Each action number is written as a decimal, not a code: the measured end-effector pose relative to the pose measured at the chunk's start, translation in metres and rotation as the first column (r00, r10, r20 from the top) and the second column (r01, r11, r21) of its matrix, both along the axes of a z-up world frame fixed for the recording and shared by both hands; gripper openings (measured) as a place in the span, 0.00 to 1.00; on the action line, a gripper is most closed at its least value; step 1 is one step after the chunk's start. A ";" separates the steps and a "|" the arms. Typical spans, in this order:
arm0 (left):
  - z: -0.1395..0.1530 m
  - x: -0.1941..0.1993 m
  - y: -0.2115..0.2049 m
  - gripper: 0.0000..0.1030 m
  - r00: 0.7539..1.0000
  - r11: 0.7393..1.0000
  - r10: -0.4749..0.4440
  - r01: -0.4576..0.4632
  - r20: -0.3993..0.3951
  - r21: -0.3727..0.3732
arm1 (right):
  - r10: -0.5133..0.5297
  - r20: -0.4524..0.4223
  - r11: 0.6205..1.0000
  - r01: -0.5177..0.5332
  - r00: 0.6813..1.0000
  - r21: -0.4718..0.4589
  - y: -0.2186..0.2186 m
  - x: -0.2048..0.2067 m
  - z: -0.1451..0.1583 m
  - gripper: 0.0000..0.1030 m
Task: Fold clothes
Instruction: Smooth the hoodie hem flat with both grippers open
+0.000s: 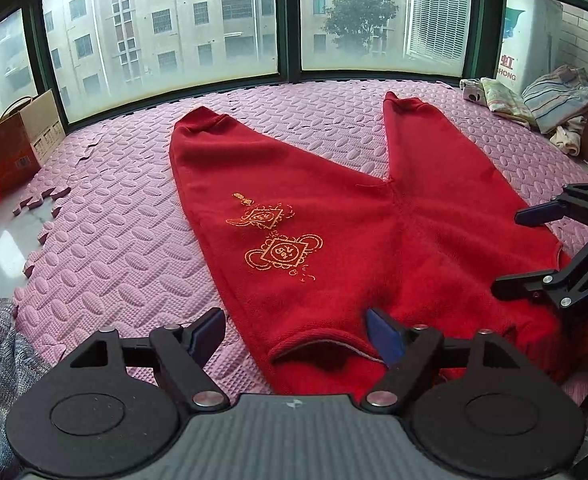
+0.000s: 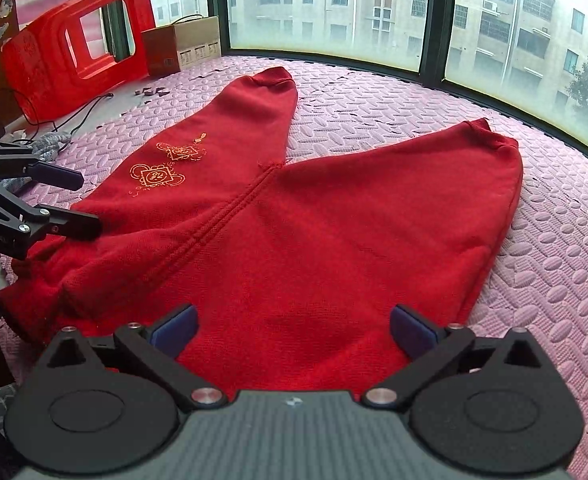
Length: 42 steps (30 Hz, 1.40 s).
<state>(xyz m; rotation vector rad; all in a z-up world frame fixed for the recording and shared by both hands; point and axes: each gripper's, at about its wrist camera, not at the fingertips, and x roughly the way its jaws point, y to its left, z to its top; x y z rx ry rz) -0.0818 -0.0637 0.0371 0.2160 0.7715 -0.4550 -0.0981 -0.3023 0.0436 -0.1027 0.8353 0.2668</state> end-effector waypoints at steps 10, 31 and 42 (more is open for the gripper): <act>0.008 0.001 0.008 0.78 1.000 0.999 0.030 -0.031 -0.008 -0.029 | 0.007 -0.021 1.000 -0.007 1.000 -0.003 -0.001 0.003 0.003 1.00; 0.032 -0.006 -0.005 0.77 0.998 0.998 0.007 -0.004 0.056 -0.055 | -0.002 -0.008 0.999 0.002 1.000 -0.033 -0.015 -0.014 0.020 1.00; 0.012 -0.010 -0.040 0.77 0.996 0.996 -0.085 0.086 0.019 0.000 | -0.041 0.030 0.999 0.041 0.999 -0.005 -0.029 -0.021 0.031 1.00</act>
